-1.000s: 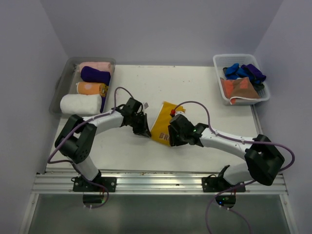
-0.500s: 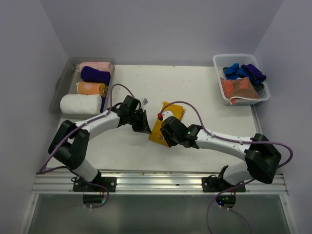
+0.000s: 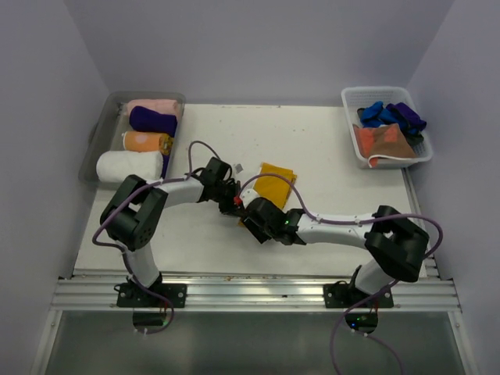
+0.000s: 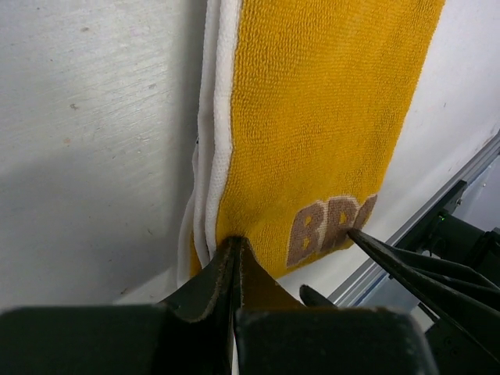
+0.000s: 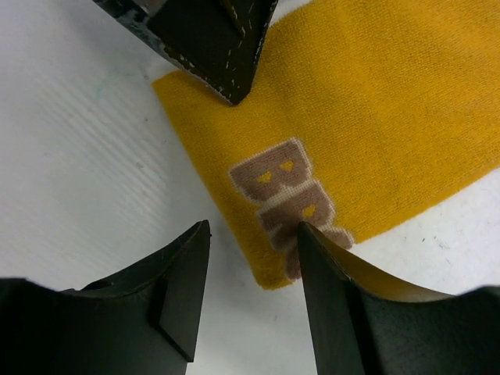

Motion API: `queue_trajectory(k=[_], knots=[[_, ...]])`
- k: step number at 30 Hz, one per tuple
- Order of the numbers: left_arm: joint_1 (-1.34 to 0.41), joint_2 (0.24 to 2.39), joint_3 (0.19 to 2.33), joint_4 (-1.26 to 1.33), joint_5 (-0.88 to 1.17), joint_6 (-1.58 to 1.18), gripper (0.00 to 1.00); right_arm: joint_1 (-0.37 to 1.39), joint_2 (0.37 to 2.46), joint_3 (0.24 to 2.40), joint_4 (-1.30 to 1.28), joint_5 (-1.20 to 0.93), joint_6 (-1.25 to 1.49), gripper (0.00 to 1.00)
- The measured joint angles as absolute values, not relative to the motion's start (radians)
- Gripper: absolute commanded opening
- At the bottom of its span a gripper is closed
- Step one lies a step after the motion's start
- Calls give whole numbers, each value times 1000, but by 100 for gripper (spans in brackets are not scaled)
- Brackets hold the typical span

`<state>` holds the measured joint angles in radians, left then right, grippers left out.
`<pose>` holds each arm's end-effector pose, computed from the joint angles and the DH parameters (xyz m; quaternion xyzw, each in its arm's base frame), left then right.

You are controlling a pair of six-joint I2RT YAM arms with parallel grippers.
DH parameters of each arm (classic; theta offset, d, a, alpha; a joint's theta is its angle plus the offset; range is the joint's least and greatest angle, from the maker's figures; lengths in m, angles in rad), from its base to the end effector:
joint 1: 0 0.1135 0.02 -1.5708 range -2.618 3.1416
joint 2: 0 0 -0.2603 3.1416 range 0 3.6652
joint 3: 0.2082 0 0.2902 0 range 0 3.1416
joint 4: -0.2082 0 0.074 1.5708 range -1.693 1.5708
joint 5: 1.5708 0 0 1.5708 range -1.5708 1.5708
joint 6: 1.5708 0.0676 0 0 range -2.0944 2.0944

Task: Roll the towels
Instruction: Roll the towel

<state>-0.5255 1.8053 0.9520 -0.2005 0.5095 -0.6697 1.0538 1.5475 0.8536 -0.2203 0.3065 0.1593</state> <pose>0.3106 -0.2182 0.0766 -0.0031 0.9378 -0.3406 0.0674 0.1932 0.2986 0.1286 -0.3602 0.8648 0.0629 0.3442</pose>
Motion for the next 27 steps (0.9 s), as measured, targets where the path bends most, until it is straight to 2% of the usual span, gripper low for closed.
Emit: queue_trajectory(k=[2,5,6,9,10,11,19,27], knots=[[-525,1805,953,-198,511,-669,0,1055,1580,847,-197,326,149,51],[-525,1805,954,-198,511,-669,0,1055,1641,846,-179,344,142,42],[-525,1805,954,-199,510,-669,0,1055,1647,849,-165,355,141,32],[-524,1805,954,-199,511,-669,0,1058,1658,850,-154,381,141,16],[-524,1805,954,-198,511,-669,0,1058,1658,850,-152,387,142,5],[-524,1805,954,-198,511,-669,0,1059,1658,849,-151,395,141,2],[-511,1750,954,-204,524,-670,0,1056,1619,848,-170,362,145,0],[-474,1639,978,-212,527,-669,0,981,1576,885,-228,150,149,0]])
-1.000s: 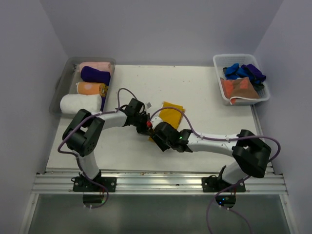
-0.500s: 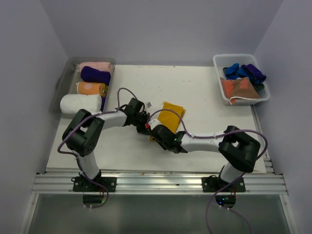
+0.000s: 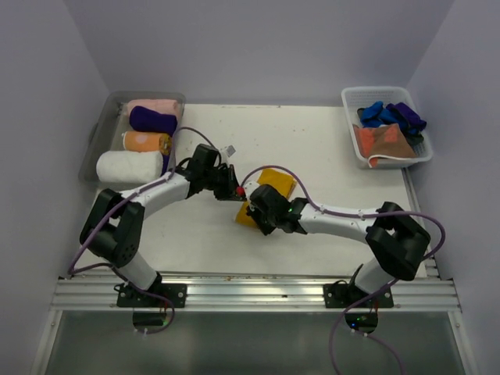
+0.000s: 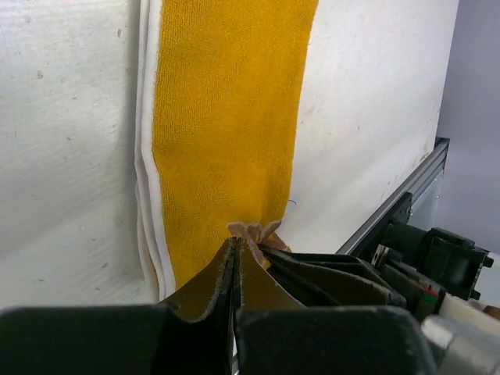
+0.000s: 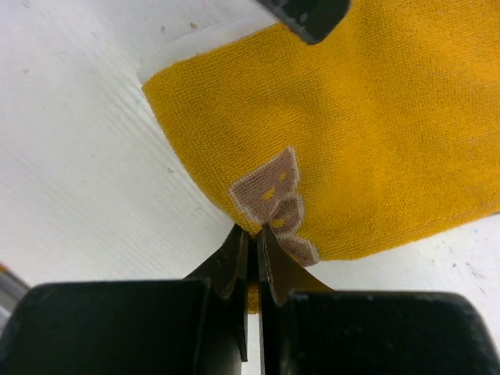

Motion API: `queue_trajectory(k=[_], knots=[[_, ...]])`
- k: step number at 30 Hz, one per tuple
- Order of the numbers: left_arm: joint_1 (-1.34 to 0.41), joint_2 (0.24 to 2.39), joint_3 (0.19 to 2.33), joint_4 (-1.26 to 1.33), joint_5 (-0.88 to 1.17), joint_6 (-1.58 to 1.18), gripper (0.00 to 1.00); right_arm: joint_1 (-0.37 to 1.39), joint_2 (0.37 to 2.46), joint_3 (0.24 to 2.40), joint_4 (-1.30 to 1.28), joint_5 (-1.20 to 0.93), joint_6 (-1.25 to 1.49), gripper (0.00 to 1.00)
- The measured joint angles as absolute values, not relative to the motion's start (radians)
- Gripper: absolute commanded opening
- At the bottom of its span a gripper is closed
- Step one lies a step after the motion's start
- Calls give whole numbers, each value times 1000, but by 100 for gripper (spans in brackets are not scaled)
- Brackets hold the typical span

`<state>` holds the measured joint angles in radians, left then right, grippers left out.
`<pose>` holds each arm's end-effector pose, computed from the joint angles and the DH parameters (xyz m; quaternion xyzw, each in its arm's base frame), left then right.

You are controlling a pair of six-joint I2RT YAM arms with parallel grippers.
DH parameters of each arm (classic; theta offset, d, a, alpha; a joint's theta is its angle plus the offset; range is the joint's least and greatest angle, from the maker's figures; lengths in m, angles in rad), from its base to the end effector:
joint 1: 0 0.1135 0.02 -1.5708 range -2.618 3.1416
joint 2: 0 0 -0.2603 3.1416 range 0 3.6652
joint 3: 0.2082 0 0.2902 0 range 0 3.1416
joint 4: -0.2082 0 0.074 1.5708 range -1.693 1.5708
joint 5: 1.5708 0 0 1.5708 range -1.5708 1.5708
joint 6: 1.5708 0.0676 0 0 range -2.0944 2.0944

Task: Roll the towels
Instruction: Roll the towel

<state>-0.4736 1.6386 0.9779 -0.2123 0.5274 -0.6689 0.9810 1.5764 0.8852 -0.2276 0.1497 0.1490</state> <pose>0.3260 -0.2053 0.1449 0.0002 0.9116 -0.3845 0.1452 0.2108 0.2968 0.1271 -0.3598 0.8738 0.1112 0.3077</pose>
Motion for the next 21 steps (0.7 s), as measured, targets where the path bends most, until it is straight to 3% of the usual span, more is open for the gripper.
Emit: queue_trajectory(k=[10,21], knots=[[-465,1582,978,-250,522,-649,0,764,1592,995,-331,-218,196,0],[-465,1507,925,-253,505,-627,0,623,1747,1108,-407,-469,256,0]])
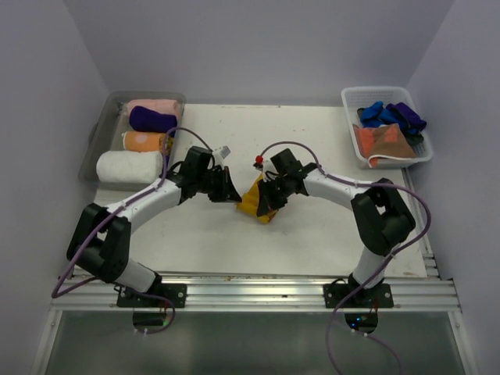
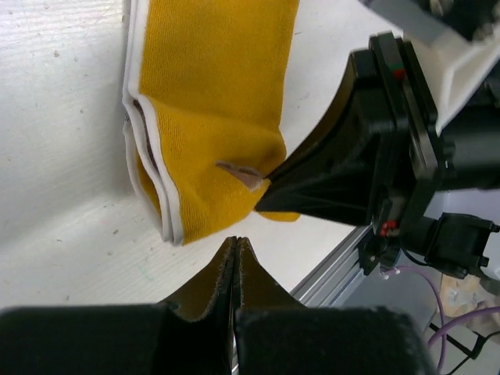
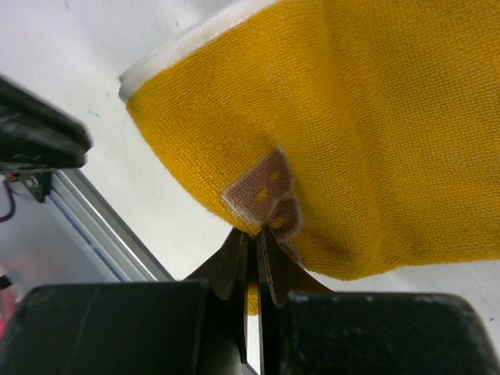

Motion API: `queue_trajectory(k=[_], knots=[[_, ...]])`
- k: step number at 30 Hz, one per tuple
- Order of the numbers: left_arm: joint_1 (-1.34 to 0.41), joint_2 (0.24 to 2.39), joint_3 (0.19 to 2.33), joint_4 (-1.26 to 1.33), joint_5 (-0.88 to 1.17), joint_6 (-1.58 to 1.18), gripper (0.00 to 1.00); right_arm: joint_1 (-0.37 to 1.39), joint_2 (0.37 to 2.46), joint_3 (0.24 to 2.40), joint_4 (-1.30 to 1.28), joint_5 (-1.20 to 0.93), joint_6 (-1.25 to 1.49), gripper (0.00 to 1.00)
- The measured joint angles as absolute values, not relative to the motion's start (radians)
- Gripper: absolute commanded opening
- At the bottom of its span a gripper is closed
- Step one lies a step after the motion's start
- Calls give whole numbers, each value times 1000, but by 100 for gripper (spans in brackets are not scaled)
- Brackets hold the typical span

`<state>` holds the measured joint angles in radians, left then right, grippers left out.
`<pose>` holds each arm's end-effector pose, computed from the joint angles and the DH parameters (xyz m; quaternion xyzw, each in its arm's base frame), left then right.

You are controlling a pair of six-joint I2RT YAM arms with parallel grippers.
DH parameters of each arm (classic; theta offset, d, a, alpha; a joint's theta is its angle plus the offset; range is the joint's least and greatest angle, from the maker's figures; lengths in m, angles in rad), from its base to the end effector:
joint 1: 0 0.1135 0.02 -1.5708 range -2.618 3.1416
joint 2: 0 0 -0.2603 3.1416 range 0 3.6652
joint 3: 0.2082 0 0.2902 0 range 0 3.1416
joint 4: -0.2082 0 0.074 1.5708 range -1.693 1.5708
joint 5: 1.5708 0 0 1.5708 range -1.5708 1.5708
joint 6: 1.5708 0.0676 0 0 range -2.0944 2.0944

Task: Roll the towels
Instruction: Roll the towel

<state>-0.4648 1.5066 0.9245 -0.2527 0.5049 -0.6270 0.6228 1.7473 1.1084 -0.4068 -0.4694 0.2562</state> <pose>0.3097 -0.1919 0.1686 0.0164 0.9078 -0.3800 0.1767 0.3044 0.2562 0.1324 -0.2305 0.9125 0.3106 0.1329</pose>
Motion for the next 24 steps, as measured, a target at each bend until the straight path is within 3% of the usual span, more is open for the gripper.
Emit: queue_trajectory(k=[12,24], knots=[[-471,1487,894,-255,493,-537,0,500,1879,1182,-463,-654,286,0],[-479,1508,894,-257,488,-531,0,542,1816,1141,-507,-598,285,0]])
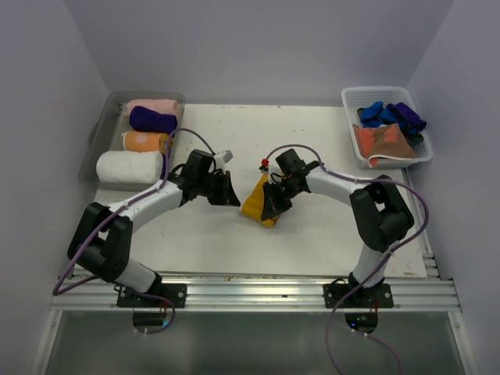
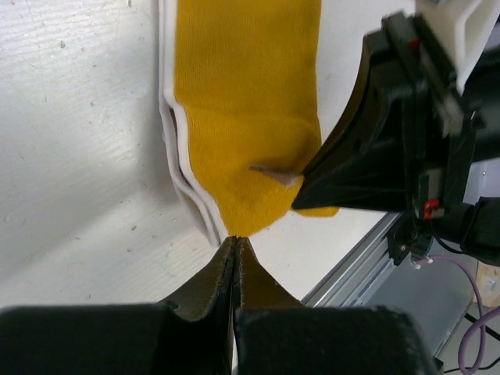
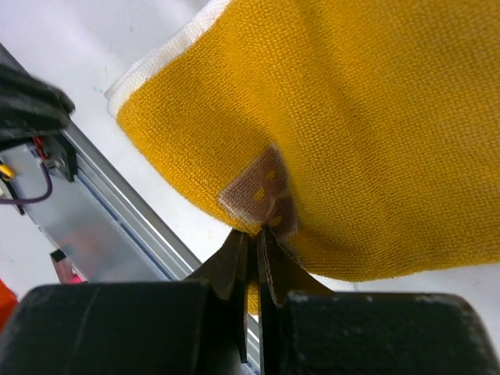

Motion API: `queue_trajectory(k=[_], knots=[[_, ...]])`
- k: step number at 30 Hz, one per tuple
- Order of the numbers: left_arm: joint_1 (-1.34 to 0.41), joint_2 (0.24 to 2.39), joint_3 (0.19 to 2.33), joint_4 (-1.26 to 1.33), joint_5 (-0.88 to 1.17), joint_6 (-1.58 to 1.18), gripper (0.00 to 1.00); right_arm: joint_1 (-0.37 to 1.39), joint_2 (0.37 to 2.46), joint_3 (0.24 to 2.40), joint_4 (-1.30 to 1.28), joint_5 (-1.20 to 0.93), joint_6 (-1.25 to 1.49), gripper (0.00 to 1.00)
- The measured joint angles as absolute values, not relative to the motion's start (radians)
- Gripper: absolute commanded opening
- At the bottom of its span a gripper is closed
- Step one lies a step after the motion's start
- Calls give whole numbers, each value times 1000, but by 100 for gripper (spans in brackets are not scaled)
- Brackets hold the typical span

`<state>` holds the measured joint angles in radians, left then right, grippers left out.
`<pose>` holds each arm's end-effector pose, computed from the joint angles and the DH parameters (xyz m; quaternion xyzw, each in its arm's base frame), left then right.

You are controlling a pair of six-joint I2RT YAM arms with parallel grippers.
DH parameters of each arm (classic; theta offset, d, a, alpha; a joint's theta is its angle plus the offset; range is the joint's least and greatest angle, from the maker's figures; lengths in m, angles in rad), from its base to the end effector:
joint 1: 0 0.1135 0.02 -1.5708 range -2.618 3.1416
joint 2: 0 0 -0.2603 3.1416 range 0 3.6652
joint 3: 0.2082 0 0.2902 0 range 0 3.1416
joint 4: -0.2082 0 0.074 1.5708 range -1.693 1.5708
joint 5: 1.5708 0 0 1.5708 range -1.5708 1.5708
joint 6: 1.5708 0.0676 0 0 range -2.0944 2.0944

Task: Roll the towels
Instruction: Roll the towel

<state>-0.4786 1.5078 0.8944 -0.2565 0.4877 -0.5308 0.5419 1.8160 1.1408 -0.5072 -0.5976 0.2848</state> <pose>0.3019 -0.1923 0.1567 0.0591 0.9133 -0.3596 0.1820 0.3158 0.2345 0.1152 -0.1765 0.9227 0.3386 0.0529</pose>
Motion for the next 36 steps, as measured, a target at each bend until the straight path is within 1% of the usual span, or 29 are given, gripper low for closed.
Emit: queue_trajectory(k=[8,10,13,16,21,26,33,36], knots=[[-478,1499,905,-245,492,-540,0,669,1739,1057,-509,-558,292,0],[-478,1546,929,-228,525,-538,0,672,1718,1043,-513,-552,293,0],[-480,1680,974,-182,603,-532,0,667,1700,1038,-516,-540,294,0],[-484,1774,978,-155,667,-530,0,666,1685,1038,-517,-533,295,0],[-494,1826,978,-144,730,-524,0,667,1662,1038,-516,-525,295,0],[-496,1827,978,-155,728,-501,0,643,1653,1038,-506,-524,309,0],[-496,1827,992,-194,704,-477,0,539,1657,1038,-455,-579,350,0],[-496,1827,1010,-216,692,-459,0,514,1690,1045,-437,-605,360,0]])
